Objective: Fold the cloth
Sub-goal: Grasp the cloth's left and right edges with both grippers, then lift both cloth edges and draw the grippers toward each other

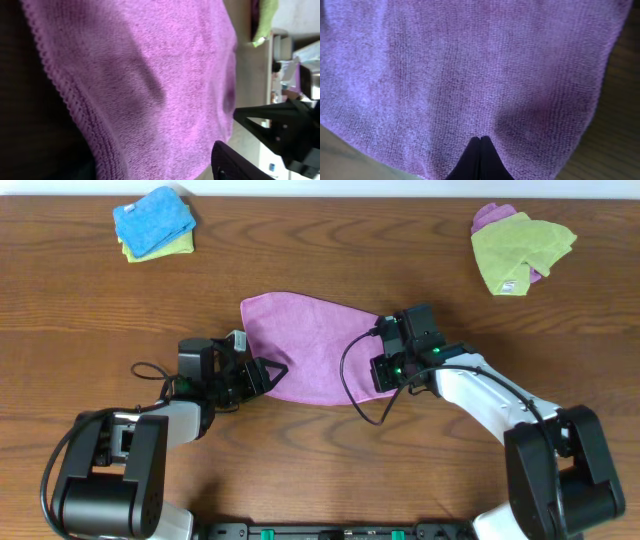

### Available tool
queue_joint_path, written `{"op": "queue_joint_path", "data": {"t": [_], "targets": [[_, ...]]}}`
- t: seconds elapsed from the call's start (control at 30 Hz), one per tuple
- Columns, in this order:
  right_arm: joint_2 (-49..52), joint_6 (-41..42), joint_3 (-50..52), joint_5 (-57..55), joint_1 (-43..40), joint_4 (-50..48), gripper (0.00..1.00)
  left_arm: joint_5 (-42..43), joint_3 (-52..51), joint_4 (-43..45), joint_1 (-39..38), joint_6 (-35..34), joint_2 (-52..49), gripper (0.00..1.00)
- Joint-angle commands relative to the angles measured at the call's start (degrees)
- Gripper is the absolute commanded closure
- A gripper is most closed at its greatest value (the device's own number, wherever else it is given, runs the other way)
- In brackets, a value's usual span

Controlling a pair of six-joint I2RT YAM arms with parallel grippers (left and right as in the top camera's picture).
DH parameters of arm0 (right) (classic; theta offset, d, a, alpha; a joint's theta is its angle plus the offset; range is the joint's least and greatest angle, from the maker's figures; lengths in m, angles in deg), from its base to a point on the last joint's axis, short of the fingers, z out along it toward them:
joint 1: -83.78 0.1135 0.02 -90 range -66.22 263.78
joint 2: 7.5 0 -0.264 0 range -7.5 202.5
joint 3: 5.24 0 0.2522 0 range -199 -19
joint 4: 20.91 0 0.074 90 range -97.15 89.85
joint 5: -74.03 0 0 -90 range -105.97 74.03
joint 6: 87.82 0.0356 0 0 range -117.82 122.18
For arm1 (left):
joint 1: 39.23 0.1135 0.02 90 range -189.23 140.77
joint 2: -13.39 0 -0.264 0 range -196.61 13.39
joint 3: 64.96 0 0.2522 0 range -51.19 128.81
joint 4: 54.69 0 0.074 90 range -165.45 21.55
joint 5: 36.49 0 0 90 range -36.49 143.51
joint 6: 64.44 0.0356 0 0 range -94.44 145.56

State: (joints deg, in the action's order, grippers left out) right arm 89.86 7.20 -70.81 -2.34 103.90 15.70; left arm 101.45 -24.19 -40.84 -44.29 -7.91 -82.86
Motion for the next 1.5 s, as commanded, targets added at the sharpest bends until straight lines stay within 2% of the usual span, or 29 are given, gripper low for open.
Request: {"op": "queue_joint_path", "data": {"t": [0.0,0.23,0.4,0.47,0.57,0.8,0.97,1.17,1.3,1.47], "targets": [[0.48,0.74,-1.14,-1.84,0.52,0.09,0.98,5.09,-0.22,2.01,-0.26,-3.1,-0.5,0.35],[0.48,1.99,-1.14,-2.6,0.52,0.07,0.98,13.33,-0.22,14.27,-0.26,-14.29,-0.5,0.36],[0.48,2.69,-1.14,-3.1,0.52,0.11,0.98,15.13,-0.2,22.38,-0.26,-21.64,-0.48,0.36],[0.48,2.99,-1.14,-3.1,0.52,0.24,0.99,15.32,-0.17,22.88,-0.26,-24.26,-0.48,0.37],[0.48,3.32,-1.14,-3.1,0.52,0.33,0.99,16.59,-0.17,22.8,-0.26,-24.33,-0.48,0.41],[0.48,4.2,-1.14,-2.71,0.52,0.5,0.98,18.12,-0.17,19.15,-0.26,-19.89,-0.48,0.47],[0.48,4.17,-1.18,-2.71,0.52,1.27,0.99,18.93,-0.17,7.3,-0.26,-9.14,-0.48,0.53],[0.46,4.13,-1.86,-2.71,0.52,3.04,0.98,13.4,-0.17,-11.39,-0.26,2.99,-0.48,0.57],[0.46,4.09,-2.47,-2.71,0.52,3.85,0.98,11.47,-0.17,-17.22,-0.26,6.1,-0.48,0.6],[0.46,4.11,-2.54,-2.69,0.52,3.98,0.98,7.78,-0.17,-16.46,-0.26,6.05,-0.48,0.59]]}}
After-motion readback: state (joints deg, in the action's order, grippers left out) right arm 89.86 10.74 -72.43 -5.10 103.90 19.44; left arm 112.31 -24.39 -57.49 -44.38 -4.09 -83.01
